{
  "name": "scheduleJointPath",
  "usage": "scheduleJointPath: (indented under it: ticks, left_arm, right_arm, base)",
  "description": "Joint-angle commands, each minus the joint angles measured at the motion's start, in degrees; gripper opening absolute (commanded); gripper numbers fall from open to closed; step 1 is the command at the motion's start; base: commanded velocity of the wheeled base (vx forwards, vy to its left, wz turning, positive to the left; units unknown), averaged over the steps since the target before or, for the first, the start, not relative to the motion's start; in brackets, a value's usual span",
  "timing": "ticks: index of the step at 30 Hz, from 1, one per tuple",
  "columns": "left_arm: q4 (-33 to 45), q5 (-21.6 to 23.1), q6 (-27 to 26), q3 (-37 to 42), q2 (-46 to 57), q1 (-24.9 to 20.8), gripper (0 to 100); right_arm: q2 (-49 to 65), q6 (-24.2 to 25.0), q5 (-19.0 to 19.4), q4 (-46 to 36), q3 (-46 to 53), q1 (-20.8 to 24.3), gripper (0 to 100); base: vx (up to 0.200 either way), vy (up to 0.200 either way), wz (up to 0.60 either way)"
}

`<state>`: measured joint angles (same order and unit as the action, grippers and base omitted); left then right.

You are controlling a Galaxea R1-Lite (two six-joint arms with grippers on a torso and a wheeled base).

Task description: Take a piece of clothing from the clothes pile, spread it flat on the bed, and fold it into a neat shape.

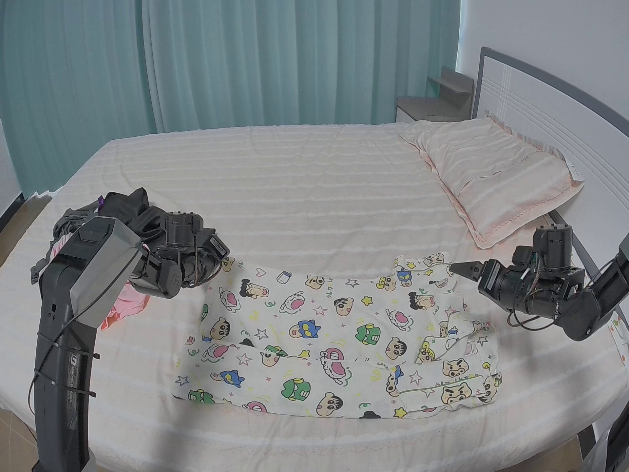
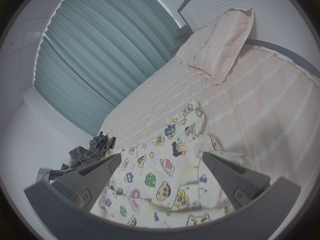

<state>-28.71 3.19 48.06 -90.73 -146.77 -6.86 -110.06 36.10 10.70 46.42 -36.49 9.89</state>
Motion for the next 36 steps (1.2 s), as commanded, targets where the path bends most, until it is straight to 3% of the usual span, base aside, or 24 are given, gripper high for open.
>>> scheduleJointPath:
  ticks: [1,13,20,36]
  left_arm:
    - [-0.2,-0.3,0.0,-1.6,-1.5,0.2,0]
    - [1.7,-1.5,0.0,-4.1,-2.3,0.3,0]
    - [7.4,-1.9,0.1,-7.9,-1.8,0.5,0]
    - [8.4,-1.9,3.4,-4.4,0.5,0.4,0]
  right_arm:
    - [-7.5,-0.4,0.0,-0.5,-6.9,-1.5,100]
    - [-14.4,-0.3,0.0,-7.1,-19.5,-4.3,100]
    - [-20.0,-0.3,-0.1,-9.8,-25.6,-4.5,100]
    - [-32.5,-0.1,-3.8,-16.1,-40.7,-3.7,100]
  base:
    - [0.000,0.000,0.00]
    - [0.000,0.000,0.00]
    - [0.000,0.000,0.00]
    - [0.000,0.000,0.00]
